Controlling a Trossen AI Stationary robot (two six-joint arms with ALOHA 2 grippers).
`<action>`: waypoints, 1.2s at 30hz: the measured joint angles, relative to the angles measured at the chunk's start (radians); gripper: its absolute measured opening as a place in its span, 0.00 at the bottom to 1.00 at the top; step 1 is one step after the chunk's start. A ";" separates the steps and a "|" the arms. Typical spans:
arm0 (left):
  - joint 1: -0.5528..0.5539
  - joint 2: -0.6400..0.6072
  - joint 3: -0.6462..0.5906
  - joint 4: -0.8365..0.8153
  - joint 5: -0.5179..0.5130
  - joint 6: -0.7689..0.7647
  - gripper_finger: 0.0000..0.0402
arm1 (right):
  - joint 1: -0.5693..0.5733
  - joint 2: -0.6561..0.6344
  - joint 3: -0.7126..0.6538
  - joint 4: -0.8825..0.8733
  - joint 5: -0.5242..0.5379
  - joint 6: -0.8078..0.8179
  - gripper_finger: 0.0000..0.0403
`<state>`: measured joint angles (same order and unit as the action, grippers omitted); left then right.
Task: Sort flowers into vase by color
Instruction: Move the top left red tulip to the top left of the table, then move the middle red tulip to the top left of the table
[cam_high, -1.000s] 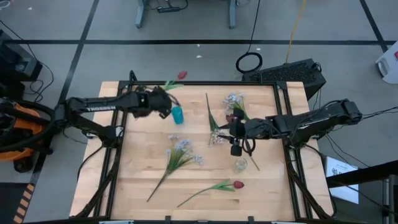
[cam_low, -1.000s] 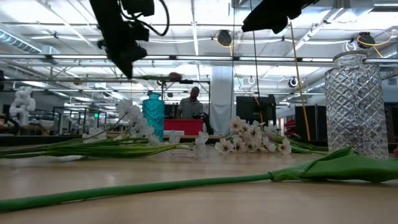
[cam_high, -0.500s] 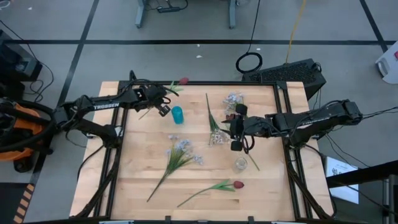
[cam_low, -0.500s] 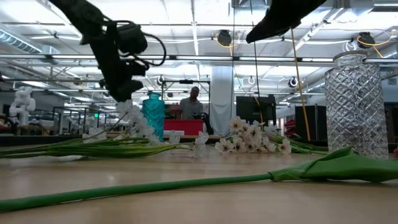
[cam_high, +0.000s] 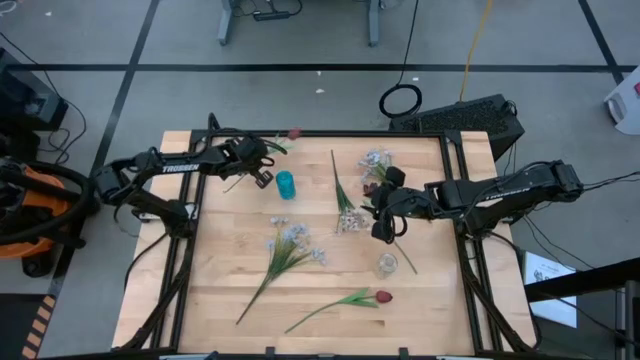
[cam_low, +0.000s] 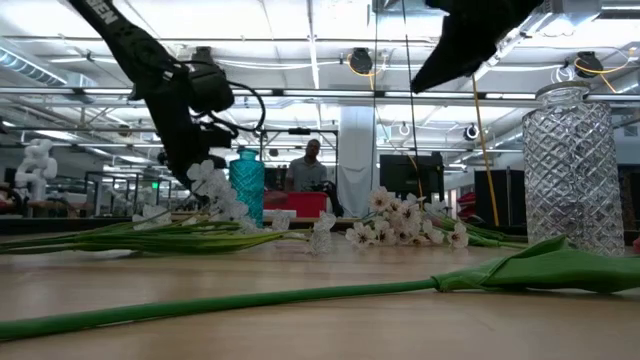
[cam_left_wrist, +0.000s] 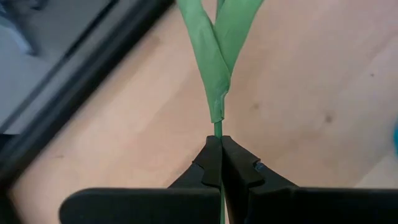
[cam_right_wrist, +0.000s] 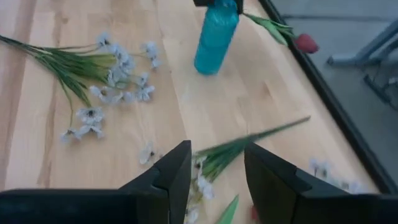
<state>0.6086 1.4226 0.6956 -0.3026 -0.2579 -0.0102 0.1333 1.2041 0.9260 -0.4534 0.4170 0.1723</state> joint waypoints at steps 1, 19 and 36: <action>0.000 0.011 0.000 0.001 0.020 0.000 0.00 | 0.000 0.000 0.000 -0.022 -0.001 0.023 0.35; 0.000 0.104 0.000 0.004 0.021 -0.003 0.21 | 0.065 0.000 0.000 -0.220 0.048 0.314 0.35; -0.022 -0.141 0.130 -0.287 0.059 -0.166 0.31 | 0.026 -0.004 0.000 -0.412 -0.071 0.458 0.35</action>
<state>0.5868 1.2812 0.8257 -0.5896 -0.1993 -0.1764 0.1592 1.2005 0.9260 -0.8650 0.3460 0.6307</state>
